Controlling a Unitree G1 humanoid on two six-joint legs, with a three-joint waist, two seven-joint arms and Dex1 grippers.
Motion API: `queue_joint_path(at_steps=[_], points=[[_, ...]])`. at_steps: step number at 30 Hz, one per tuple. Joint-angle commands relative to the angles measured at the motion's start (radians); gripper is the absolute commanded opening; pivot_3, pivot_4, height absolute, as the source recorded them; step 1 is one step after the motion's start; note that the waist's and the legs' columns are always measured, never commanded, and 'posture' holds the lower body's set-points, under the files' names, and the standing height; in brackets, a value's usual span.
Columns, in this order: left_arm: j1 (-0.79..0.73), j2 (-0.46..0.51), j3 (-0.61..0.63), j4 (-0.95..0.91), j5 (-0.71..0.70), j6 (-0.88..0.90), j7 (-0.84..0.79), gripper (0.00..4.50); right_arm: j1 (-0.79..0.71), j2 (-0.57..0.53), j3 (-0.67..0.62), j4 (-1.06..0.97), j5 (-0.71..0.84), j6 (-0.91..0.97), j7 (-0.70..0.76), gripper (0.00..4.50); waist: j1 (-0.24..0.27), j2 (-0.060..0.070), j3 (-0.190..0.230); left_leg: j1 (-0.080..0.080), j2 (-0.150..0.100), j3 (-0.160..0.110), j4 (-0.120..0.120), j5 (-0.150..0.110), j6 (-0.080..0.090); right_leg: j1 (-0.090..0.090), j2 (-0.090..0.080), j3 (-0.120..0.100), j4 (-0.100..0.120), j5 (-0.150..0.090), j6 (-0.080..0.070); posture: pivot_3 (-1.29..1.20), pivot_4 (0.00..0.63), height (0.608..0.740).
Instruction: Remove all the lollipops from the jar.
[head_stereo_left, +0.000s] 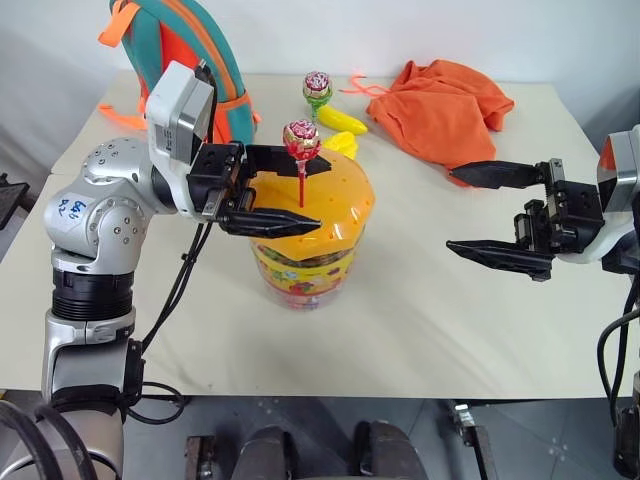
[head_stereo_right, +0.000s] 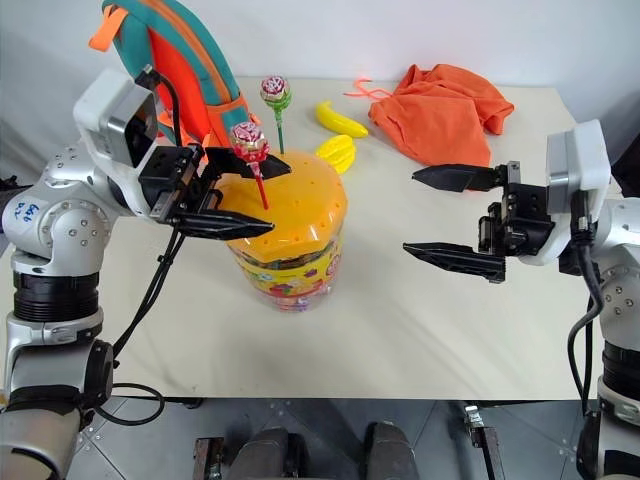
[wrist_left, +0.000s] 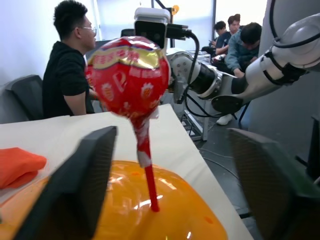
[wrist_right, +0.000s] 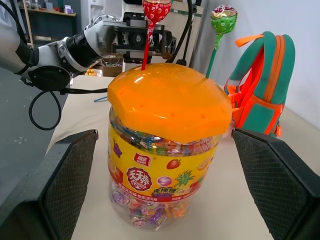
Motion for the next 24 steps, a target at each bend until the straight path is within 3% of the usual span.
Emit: queue_joint_path(at_steps=[1,8,17,24], points=[[-0.036,-0.009,0.001,0.007,0.012,-0.022,0.006,2.18,0.003,-0.021,-0.05,-0.037,0.025,-0.008,-0.014,4.5,0.001,0.0,0.0,0.0,0.0,-0.001,0.0,0.0,0.0,0.0,0.0,0.0,0.0,0.0,0.0,0.0,0.15,0.74],[-0.12,-0.045,0.042,0.036,-0.013,-0.024,0.049,0.11,-0.001,-0.018,-0.048,-0.027,0.013,-0.019,-0.016,4.5,-0.003,0.0,0.0,-0.001,0.0,-0.003,0.0,0.0,0.0,0.0,0.0,-0.002,0.0,0.0,0.0,0.0,0.15,0.74],[-0.258,-0.05,0.167,0.052,-0.077,-0.005,0.177,0.03,-0.026,-0.016,-0.029,0.001,-0.002,-0.032,-0.006,4.5,-0.004,0.0,0.0,-0.001,0.0,-0.004,0.001,0.0,0.0,0.001,-0.001,-0.003,0.0,0.0,0.0,0.0,0.15,0.74],[-0.263,0.152,0.192,0.092,0.083,0.136,0.459,0.03,-0.04,-0.009,-0.012,0.018,-0.008,-0.038,0.0,4.5,-0.008,0.0,0.0,-0.001,0.0,-0.005,0.0,0.0,0.0,0.0,-0.001,-0.003,0.0,0.0,0.0,0.0,0.15,0.74]])
